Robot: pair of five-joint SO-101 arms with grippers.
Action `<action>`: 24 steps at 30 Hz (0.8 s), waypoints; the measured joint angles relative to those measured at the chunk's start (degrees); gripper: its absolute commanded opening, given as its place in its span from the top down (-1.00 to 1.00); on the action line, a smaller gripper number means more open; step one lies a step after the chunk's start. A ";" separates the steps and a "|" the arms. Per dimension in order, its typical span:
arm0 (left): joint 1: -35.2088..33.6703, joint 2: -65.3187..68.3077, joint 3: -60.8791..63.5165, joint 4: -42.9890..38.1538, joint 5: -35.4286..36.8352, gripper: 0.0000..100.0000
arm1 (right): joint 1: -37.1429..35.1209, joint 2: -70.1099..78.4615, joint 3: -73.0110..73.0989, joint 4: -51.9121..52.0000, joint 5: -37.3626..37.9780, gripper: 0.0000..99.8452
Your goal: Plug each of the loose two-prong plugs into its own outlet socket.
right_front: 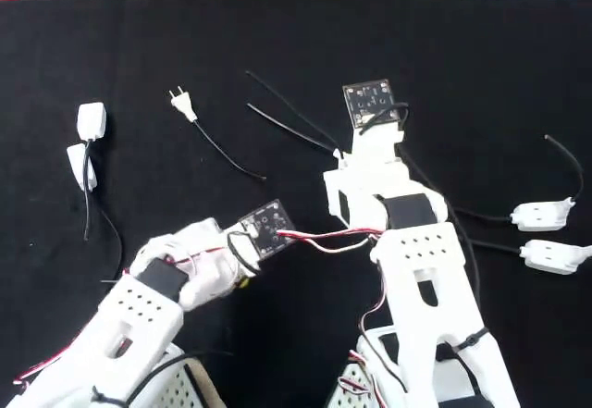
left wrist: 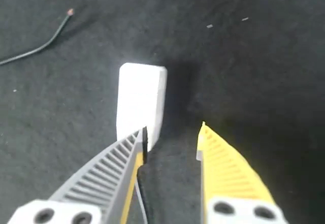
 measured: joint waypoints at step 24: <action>-10.81 31.47 -22.59 -3.43 -0.70 0.63 | 0.00 0.00 0.00 0.00 0.00 0.98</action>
